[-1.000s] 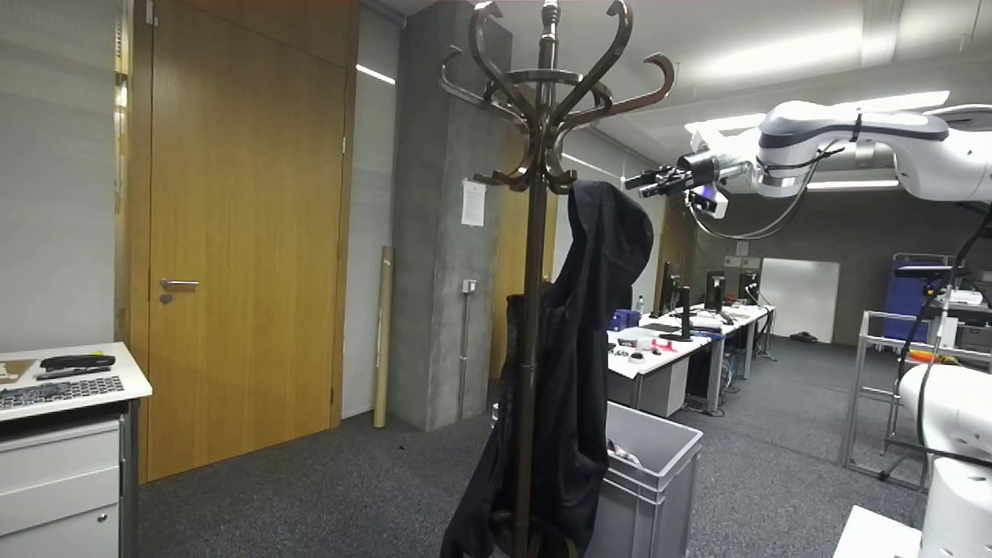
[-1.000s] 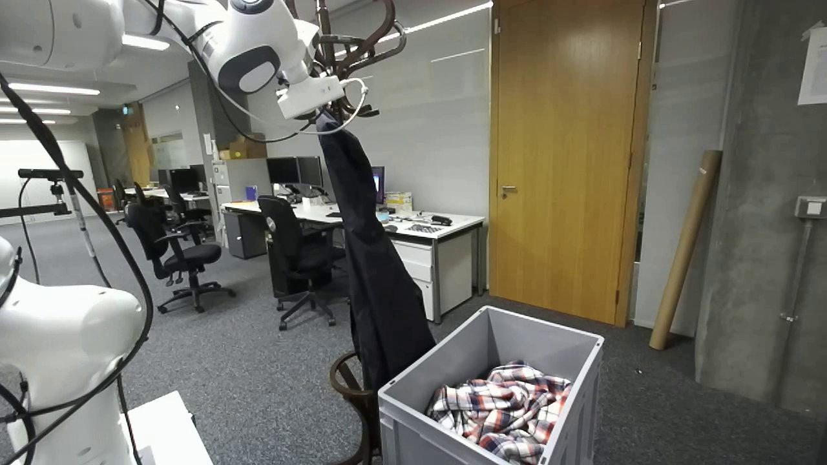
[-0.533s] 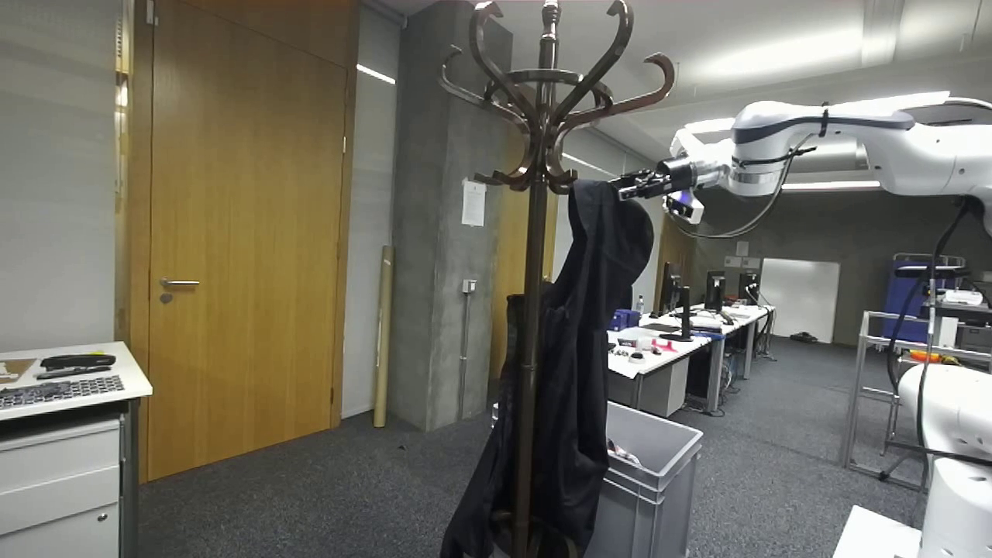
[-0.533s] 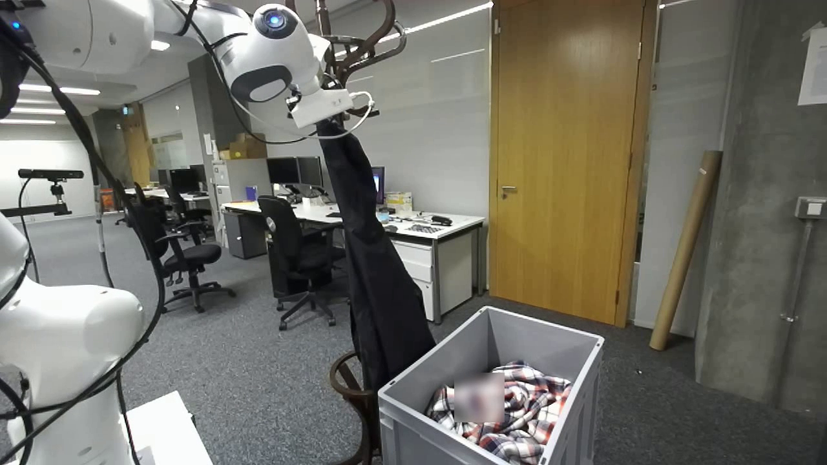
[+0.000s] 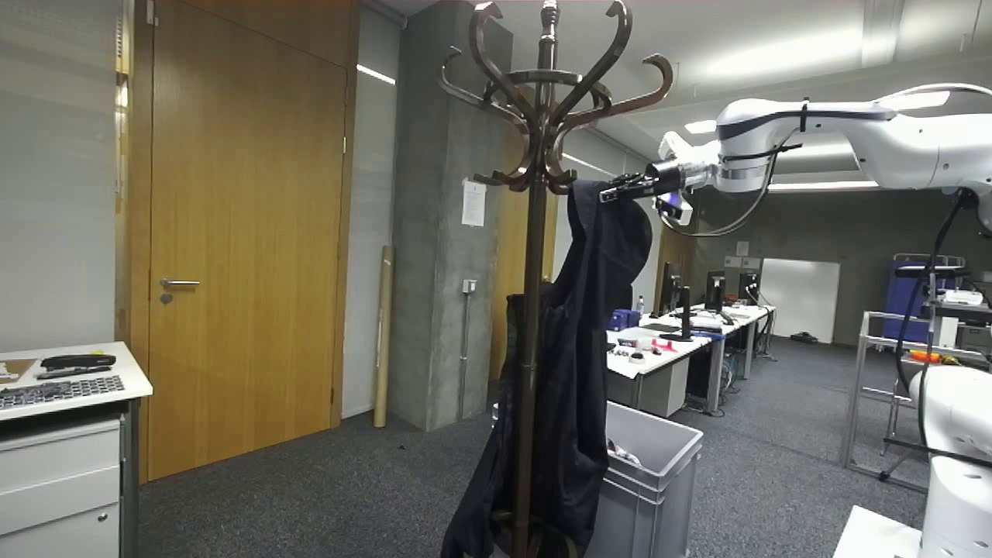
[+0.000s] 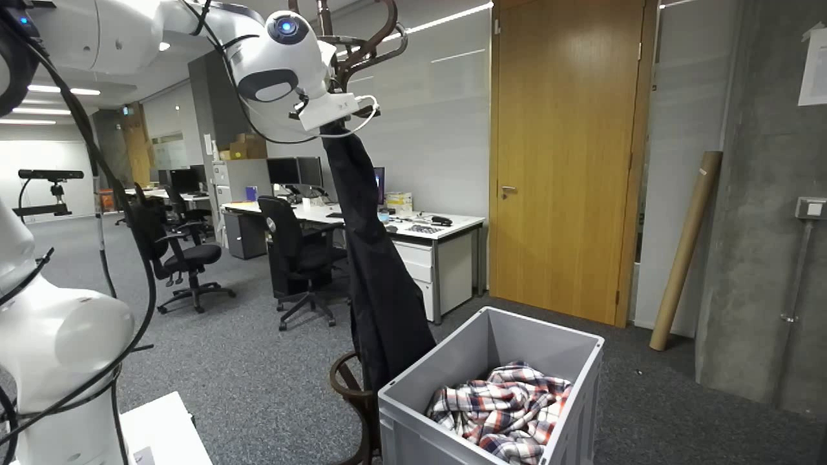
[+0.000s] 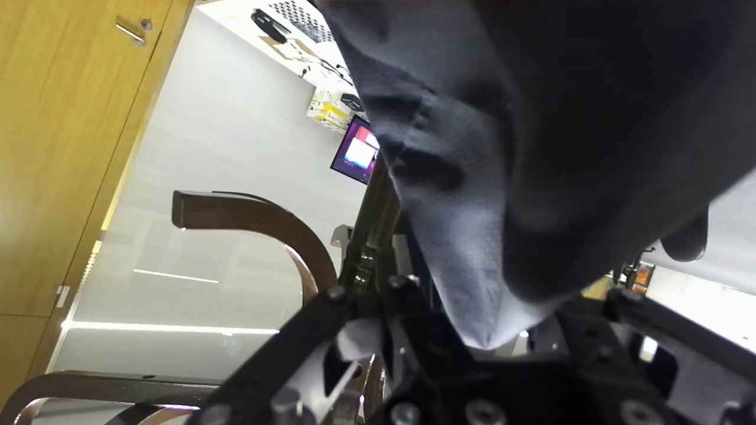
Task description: Take the hoodie off of the coat hanger
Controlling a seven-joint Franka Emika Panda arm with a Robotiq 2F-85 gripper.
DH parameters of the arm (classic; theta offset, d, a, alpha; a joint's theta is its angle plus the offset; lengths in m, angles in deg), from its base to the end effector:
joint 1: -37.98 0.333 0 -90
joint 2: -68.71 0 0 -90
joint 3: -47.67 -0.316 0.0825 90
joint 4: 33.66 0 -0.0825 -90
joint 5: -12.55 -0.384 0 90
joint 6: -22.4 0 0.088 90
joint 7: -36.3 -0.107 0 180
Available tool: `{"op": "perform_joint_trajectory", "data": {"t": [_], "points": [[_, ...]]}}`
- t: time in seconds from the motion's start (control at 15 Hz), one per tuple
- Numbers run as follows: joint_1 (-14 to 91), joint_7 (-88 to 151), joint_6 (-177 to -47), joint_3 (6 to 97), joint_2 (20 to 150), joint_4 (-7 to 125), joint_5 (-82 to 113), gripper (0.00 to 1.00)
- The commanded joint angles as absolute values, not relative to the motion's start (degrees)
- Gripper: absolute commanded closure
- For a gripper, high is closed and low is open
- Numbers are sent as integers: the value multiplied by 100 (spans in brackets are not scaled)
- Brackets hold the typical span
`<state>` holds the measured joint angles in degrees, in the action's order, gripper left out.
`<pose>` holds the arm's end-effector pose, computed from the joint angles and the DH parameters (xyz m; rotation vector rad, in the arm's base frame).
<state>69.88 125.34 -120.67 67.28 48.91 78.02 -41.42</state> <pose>0.5004 0.0689 0.7148 -1.9577 -1.3481 -1.6331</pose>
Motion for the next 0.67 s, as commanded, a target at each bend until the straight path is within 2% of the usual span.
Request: {"op": "perform_joint_trajectory", "data": {"t": [0.0,0.13,0.6], "points": [[5855,12128,-11551,5887,4904,7655,-3894,89],[5375,11615,-11318,5491,4688,7788,-3460,100],[4920,10753,-11005,5140,4154,8005,-2692,98]]}}
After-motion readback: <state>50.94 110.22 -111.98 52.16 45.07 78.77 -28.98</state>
